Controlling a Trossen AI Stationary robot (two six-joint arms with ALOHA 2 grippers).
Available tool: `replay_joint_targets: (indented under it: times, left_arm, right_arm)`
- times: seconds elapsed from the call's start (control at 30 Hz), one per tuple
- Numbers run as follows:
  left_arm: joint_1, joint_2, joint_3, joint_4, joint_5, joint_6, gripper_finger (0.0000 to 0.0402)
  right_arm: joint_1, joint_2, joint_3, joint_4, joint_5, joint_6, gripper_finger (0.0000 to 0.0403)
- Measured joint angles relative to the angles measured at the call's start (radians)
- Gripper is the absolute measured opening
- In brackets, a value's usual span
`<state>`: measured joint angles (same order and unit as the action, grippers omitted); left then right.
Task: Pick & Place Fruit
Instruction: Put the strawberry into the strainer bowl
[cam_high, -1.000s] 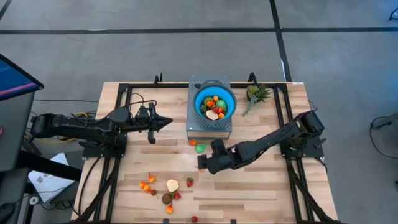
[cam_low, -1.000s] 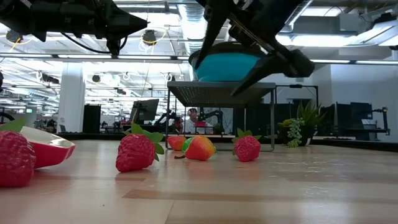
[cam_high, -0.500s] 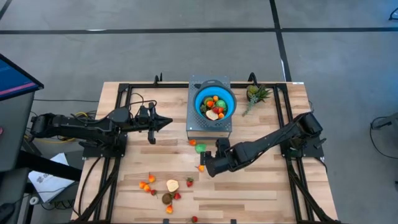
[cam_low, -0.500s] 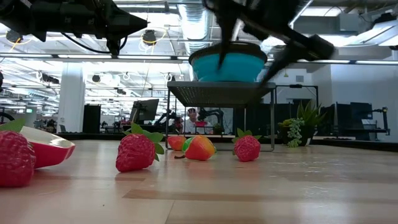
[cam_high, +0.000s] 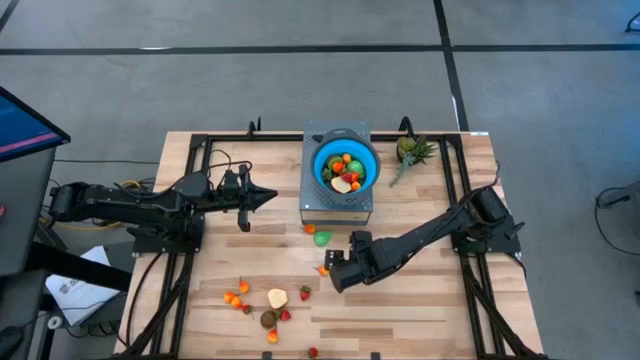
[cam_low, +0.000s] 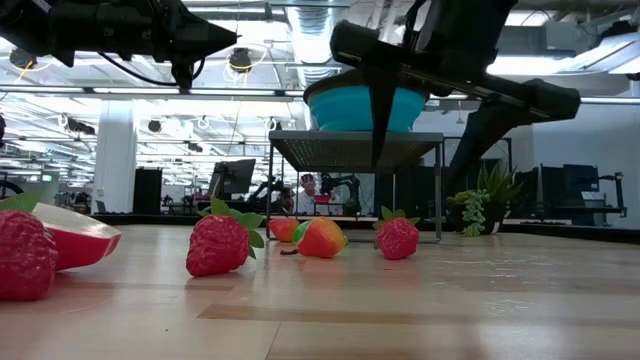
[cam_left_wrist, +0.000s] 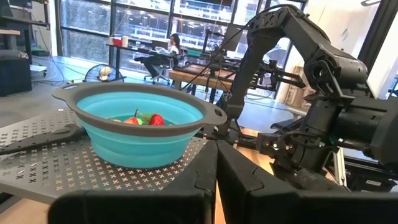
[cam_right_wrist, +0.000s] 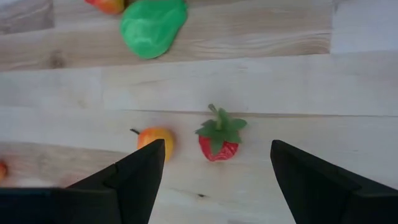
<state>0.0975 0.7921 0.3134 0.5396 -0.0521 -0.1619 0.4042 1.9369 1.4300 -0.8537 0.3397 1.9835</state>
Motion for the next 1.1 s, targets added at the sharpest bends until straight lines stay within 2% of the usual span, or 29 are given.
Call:
replay_joint_targets:
  times: [0.2, 0.4, 0.67, 1.1]
  left_arm:
    - [0.000, 0.000, 0.000, 0.000, 0.000, 0.000, 0.0002]
    - [0.000, 0.000, 0.000, 0.000, 0.000, 0.000, 0.0002]
    - [0.000, 0.016, 0.001, 0.008, 0.000, 0.000, 0.0002]
    - [0.000, 0.019, 0.000, 0.006, 0.000, 0.000, 0.0002]
  right_arm:
    - [-0.003, 0.035, 0.001, -0.018, -0.001, 0.000, 0.0286]
    - [-0.013, 0.098, 0.000, 0.007, -0.060, -0.006, 0.0286]
    - [-0.014, 0.126, 0.036, 0.001, -0.070, -0.088, 0.0286]
    - [-0.053, 0.133, 0.039, 0.250, -0.074, -0.315, 0.0286]
